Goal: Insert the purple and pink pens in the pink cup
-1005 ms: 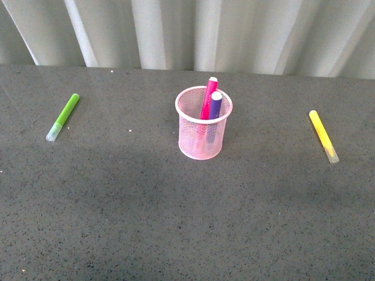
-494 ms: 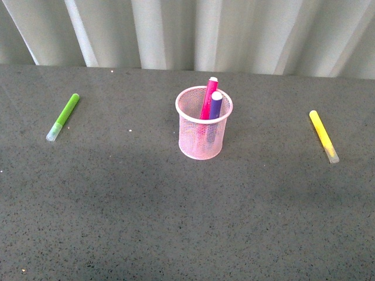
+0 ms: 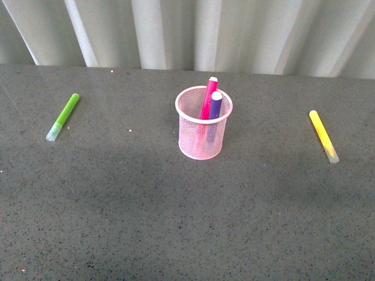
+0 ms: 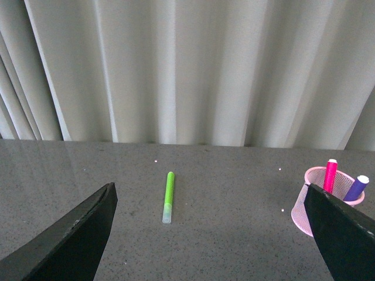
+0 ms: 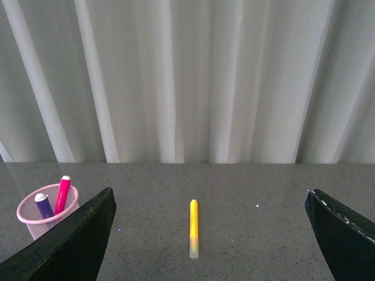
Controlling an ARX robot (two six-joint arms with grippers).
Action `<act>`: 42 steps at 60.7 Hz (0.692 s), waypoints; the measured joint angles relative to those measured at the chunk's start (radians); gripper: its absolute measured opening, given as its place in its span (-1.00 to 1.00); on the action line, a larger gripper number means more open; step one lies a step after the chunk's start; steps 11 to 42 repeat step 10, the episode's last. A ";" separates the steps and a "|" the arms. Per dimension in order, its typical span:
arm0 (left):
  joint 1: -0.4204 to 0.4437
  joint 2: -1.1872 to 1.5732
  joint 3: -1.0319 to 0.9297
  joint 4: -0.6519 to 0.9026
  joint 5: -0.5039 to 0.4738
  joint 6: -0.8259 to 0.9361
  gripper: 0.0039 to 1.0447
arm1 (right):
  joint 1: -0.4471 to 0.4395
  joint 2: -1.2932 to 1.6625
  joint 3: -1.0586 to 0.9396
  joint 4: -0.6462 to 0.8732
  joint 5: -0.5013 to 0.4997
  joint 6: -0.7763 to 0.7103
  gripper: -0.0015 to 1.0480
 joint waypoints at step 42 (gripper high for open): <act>0.000 0.000 0.000 0.000 0.000 0.000 0.88 | 0.000 0.000 0.000 0.000 0.000 0.000 0.87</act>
